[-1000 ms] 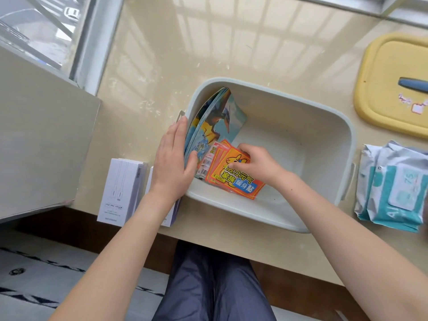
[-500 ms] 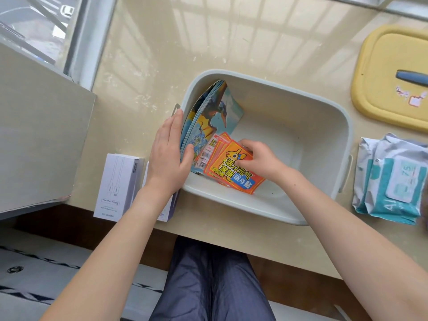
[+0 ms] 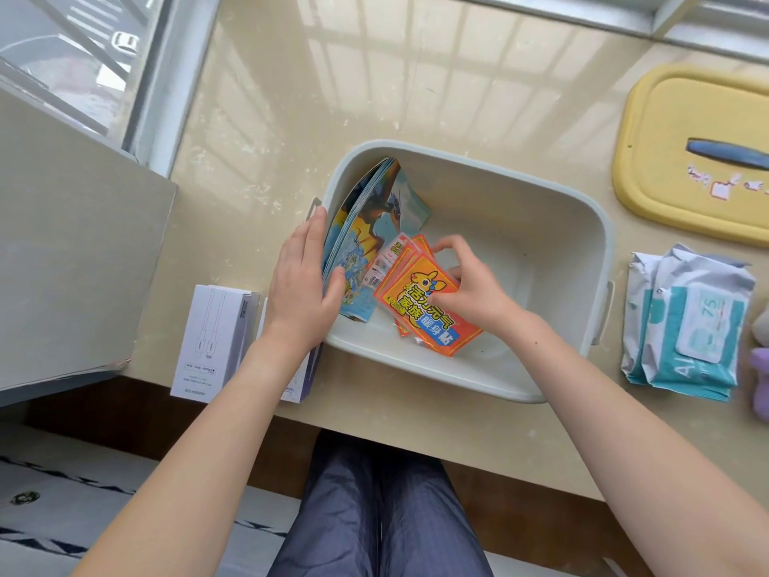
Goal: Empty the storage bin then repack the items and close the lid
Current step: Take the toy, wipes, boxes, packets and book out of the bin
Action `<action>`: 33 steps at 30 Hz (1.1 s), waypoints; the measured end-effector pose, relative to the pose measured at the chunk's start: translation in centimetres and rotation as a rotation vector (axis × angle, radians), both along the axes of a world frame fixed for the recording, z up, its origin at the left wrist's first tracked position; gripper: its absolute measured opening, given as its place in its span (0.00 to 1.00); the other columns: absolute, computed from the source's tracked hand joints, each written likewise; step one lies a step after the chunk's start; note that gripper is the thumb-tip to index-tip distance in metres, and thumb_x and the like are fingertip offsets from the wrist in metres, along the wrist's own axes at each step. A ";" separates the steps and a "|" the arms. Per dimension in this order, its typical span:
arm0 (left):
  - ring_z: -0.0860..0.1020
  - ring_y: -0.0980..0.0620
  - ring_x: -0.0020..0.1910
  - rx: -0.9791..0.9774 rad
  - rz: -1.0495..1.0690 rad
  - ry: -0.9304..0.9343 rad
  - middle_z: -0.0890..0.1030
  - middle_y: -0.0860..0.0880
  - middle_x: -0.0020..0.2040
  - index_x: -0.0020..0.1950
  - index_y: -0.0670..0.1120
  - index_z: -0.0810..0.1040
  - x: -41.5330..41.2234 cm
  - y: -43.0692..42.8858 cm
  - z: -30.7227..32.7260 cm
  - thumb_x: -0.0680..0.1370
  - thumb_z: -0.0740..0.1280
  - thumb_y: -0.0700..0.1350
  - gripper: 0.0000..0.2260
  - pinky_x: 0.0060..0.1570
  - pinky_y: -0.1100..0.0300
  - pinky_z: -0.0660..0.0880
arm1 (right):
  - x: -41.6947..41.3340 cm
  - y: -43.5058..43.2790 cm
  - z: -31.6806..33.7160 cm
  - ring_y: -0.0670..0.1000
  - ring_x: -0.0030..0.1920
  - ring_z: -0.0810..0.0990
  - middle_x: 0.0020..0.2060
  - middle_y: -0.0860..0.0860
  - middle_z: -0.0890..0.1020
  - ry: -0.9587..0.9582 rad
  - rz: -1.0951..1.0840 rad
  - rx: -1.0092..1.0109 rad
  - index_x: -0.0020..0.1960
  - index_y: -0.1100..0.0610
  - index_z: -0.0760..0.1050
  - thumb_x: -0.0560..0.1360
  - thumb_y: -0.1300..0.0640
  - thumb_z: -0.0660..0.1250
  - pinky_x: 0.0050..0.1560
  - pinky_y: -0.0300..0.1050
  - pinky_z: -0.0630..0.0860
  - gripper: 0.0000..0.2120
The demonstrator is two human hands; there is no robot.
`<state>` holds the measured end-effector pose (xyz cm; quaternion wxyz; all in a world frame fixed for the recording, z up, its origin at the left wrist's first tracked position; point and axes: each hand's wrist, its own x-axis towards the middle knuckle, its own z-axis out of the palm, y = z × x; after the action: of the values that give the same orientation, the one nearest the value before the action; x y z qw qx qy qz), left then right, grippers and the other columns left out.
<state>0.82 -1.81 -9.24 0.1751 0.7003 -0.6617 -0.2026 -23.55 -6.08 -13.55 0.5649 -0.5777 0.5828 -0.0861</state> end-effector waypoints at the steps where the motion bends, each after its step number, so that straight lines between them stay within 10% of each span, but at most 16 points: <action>1: 0.64 0.46 0.70 0.000 -0.002 0.000 0.65 0.42 0.75 0.79 0.43 0.54 0.0 0.0 0.0 0.78 0.64 0.41 0.31 0.68 0.51 0.64 | -0.2 0.1 0.3 0.51 0.31 0.84 0.34 0.50 0.85 -0.014 -0.046 -0.023 0.54 0.36 0.62 0.66 0.62 0.71 0.31 0.51 0.82 0.29; 9: 0.64 0.45 0.71 0.044 -0.007 -0.001 0.64 0.42 0.75 0.79 0.43 0.53 0.0 0.0 0.3 0.79 0.64 0.42 0.32 0.70 0.49 0.65 | -1.7 0.6 2.3 0.42 0.39 0.80 0.44 0.49 0.84 -0.100 -0.326 -0.094 0.50 0.53 0.82 0.69 0.68 0.74 0.45 0.38 0.76 0.14; 16: 0.66 0.39 0.69 0.026 -0.041 -0.179 0.67 0.38 0.71 0.75 0.40 0.64 -0.7 -0.8 2.4 0.76 0.69 0.45 0.30 0.68 0.46 0.67 | -2.7 2.9 3.3 0.51 0.51 0.84 0.49 0.45 0.84 -0.090 -0.677 -0.067 0.50 0.50 0.83 0.70 0.64 0.75 0.51 0.48 0.81 0.12; 22: 0.60 0.38 0.73 0.027 -0.039 -0.260 0.64 0.38 0.73 0.71 0.42 0.70 -1.5 -4.1 1.8 0.74 0.71 0.50 0.28 0.73 0.46 0.60 | -1.3 2.2 2.4 0.51 0.42 0.84 0.50 0.47 0.84 -0.119 -0.732 -0.076 0.50 0.50 0.83 0.71 0.64 0.74 0.32 0.35 0.77 0.12; 27: 0.55 0.41 0.76 0.064 -0.049 -0.317 0.60 0.40 0.76 0.71 0.42 0.68 -1.9 -5.3 0.6 0.75 0.69 0.51 0.28 0.75 0.49 0.54 | 0.5 1.6 0.8 0.55 0.43 0.84 0.50 0.51 0.84 -0.099 -0.750 -0.053 0.51 0.53 0.83 0.71 0.65 0.74 0.38 0.43 0.79 0.11; 33: 0.54 0.43 0.76 0.085 0.016 -0.308 0.59 0.42 0.77 0.51 0.41 0.79 -2.4 -5.8 0.3 0.76 0.70 0.49 0.12 0.75 0.51 0.53 | 2.1 1.6 0.1 0.32 0.37 0.80 0.46 0.47 0.82 -0.102 -0.755 -0.069 0.51 0.56 0.83 0.71 0.66 0.74 0.31 0.27 0.72 0.10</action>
<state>-1.58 -7.65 -8.91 0.0435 0.7350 -0.6661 -0.1193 -21.43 -4.44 -13.46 0.5021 -0.3358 0.7225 -0.3364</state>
